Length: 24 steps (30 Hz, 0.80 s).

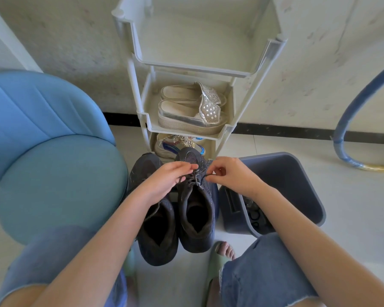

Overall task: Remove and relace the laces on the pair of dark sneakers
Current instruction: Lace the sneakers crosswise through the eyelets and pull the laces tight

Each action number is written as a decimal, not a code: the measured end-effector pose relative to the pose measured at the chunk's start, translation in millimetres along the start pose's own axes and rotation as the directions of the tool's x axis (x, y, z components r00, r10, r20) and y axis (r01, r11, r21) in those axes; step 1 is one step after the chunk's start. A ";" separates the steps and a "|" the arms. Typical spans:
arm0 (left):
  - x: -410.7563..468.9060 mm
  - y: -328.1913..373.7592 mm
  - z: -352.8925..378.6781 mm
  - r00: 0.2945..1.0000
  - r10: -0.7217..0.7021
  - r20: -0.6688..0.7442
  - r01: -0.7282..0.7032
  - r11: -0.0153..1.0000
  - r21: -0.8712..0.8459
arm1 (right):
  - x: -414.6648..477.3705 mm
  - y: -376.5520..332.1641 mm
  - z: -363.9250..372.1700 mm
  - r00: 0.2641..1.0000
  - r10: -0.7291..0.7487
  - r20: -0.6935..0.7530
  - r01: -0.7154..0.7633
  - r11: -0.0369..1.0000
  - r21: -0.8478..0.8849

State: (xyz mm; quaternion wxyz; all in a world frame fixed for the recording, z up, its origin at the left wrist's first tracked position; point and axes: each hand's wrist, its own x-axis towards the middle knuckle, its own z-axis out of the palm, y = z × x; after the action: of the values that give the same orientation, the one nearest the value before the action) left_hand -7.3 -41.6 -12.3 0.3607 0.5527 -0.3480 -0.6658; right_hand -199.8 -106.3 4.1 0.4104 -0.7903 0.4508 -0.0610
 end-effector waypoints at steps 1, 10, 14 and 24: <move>1.3 -2.8 1.3 1.000 0.020 0.006 -0.021 0.999 0.036 | 0.7 -1.4 0.0 1.000 0.011 -0.023 -0.010 0.999 0.047; 7.1 -11.8 20.6 0.987 0.084 -0.135 -0.081 0.996 0.023 | 5.6 -8.7 6.8 0.996 0.021 -0.089 -0.011 0.993 0.119; 10.1 -14.9 23.8 0.973 0.066 -0.220 -0.064 0.998 0.015 | 5.6 -8.7 3.1 0.991 0.099 -0.087 -0.059 0.925 0.374; 7.5 -4.9 21.6 0.997 0.069 0.032 -0.075 0.973 0.218 | 19.1 -20.7 12.2 0.996 0.076 -0.035 -0.044 0.833 0.551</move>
State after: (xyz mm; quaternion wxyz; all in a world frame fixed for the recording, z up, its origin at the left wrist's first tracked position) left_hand -30.1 -44.3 -17.0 0.3171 0.5680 -0.4436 -0.6165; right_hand -169.1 -108.3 5.4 0.6091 -0.6226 0.4502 -0.1967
